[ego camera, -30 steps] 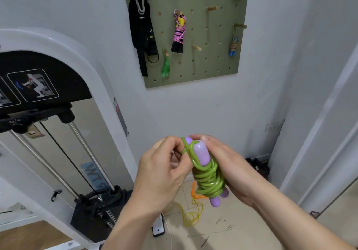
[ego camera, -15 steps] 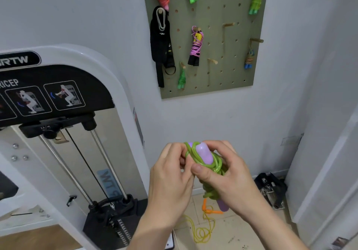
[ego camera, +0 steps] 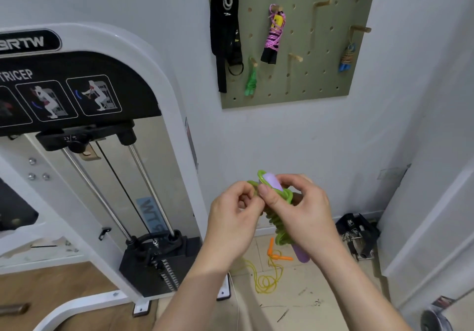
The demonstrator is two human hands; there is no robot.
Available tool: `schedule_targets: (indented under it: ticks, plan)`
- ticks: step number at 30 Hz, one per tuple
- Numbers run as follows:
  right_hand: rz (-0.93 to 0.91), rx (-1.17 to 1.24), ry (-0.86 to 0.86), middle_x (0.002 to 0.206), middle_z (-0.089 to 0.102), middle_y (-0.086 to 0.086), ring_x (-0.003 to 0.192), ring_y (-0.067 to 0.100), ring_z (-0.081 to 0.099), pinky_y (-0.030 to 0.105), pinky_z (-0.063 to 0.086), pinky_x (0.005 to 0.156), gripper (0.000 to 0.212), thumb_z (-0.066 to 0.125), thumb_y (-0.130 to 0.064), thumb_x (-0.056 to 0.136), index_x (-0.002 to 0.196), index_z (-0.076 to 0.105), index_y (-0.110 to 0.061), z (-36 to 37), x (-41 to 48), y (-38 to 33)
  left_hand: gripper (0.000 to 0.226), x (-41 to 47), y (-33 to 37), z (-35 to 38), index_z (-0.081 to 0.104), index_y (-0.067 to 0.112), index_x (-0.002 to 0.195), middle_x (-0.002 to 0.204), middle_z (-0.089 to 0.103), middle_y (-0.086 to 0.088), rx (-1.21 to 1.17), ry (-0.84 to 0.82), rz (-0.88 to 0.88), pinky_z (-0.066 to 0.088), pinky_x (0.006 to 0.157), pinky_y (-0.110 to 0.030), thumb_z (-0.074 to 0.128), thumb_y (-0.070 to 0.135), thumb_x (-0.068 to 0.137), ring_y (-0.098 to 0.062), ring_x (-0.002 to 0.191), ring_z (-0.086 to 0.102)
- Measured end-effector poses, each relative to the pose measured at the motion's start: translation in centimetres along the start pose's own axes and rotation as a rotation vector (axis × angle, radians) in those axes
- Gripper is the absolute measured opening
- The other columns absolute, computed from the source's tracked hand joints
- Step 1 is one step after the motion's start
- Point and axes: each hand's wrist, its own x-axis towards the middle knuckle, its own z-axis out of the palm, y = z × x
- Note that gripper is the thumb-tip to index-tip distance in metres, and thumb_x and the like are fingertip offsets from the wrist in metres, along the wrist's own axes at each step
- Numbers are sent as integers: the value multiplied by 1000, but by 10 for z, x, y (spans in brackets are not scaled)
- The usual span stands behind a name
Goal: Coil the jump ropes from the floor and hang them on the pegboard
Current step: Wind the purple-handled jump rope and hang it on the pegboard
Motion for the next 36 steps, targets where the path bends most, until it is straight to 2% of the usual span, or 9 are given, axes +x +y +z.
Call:
schedule_targets:
  ticks: [4,8,13,17,20,26,31,33,36]
  plan:
    - [-47,-59,-110,100,65,-9,90,9,64,27,52,78,33,77,-49,72,96,68,-29,-5,10,-13,13,-2,11,1,73,10,88,76,72,-1,-408,122,-135,46,62,-13,61,13,91,-4,67,62]
    - [-53,-21,-73,91,70,-6,87,10,67,31,52,77,32,70,-53,76,93,69,-26,-2,7,-11,15,0,7,2,77,12,82,75,64,-6,-797,25,-279,45,68,-21,64,20,81,-10,66,50]
    - [38,171,17,76,74,-1,74,11,71,33,55,69,24,61,-42,90,90,72,-20,0,0,-15,18,9,13,2,76,13,84,70,50,-9,-584,-29,-200,26,58,-28,62,23,89,-8,55,33]
    - [-61,131,-60,85,74,-3,80,8,71,27,54,73,19,63,-42,89,95,72,-26,-8,1,-20,25,9,17,1,68,2,87,79,48,-13,-575,-75,-188,29,56,-26,73,25,80,-11,57,34]
    - [-36,145,-198,91,72,5,56,4,63,13,45,49,30,57,-52,87,104,66,-30,-9,-2,-18,9,11,20,4,64,4,84,76,49,-14,-589,-44,-176,44,59,-20,64,13,87,-11,58,45]
    - [103,473,-425,93,70,8,76,34,66,35,56,57,55,73,-37,73,125,58,-25,-26,-2,-8,5,17,26,3,59,3,88,75,60,-12,-531,-88,-80,49,67,-25,57,6,91,-17,67,55]
    - [-21,306,-426,88,69,9,63,18,56,20,42,45,64,78,-23,72,131,54,-30,-32,-10,-11,10,5,20,0,61,13,81,64,60,-3,-423,66,10,52,68,-41,67,7,87,-19,59,61]
    - [-79,200,-387,81,67,-11,61,4,57,9,41,51,64,78,-31,72,131,53,-32,-33,-13,-15,16,3,15,-5,63,15,79,61,59,-5,-396,96,18,49,66,-40,71,2,81,-19,59,56]
    - [-135,76,-297,80,67,-8,62,6,60,15,46,55,44,62,-55,80,122,58,-41,-34,-14,-17,16,2,15,-12,65,10,83,69,69,-3,-460,-18,-16,53,66,-32,74,-1,76,-18,63,63]
